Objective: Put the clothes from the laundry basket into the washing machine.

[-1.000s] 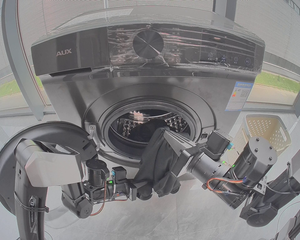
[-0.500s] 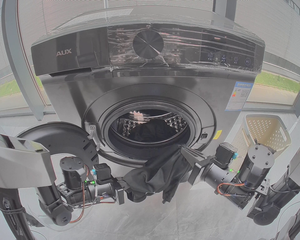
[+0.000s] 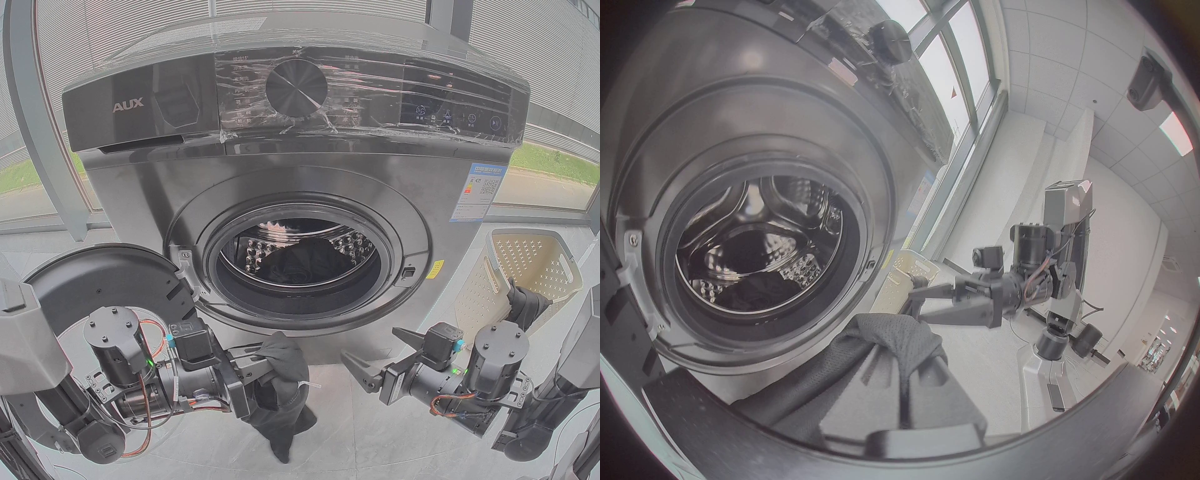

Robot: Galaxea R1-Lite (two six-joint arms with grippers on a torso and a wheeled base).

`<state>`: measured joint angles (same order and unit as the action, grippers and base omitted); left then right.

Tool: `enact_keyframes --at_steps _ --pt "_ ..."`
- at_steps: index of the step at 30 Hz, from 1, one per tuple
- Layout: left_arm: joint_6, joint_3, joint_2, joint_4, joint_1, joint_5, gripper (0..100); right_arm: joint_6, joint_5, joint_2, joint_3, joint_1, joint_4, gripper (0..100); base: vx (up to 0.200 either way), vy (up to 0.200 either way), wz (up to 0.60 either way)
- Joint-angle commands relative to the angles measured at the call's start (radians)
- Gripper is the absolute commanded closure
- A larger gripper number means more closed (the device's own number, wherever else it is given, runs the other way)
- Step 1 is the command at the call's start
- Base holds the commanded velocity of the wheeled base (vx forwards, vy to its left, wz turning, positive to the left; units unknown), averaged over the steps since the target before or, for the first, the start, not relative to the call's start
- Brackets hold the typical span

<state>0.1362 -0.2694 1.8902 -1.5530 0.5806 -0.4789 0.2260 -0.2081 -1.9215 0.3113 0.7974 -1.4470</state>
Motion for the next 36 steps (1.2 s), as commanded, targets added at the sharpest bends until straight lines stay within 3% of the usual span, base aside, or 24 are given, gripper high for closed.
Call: enact_keyframes --at_steps 1,14,21,26,36 --pt "0.000 -0.010 -0.033 -0.001 0.013 0.002 100 -0.002 0.001 -0.036 -0.012 0.028 0.000 0 0.000 0.000 0.00" --pt "0.014 -0.021 -0.069 -0.001 0.011 0.002 100 -0.005 0.003 -0.076 -0.017 0.063 -0.001 0 0.000 0.000 0.00" --pt "0.014 -0.036 -0.053 0.001 0.015 0.031 100 -0.004 0.006 -0.077 -0.008 0.114 -0.004 0 0.000 0.000 0.00" --pt "0.016 -0.064 -0.017 -0.001 0.015 0.060 100 -0.002 0.022 -0.106 0.046 0.128 -0.006 0 0.000 0.000 0.00" --pt "0.017 -0.065 -0.011 -0.001 0.044 0.069 100 -0.007 0.021 -0.191 0.178 0.105 -0.038 0 0.000 0.000 0.00"
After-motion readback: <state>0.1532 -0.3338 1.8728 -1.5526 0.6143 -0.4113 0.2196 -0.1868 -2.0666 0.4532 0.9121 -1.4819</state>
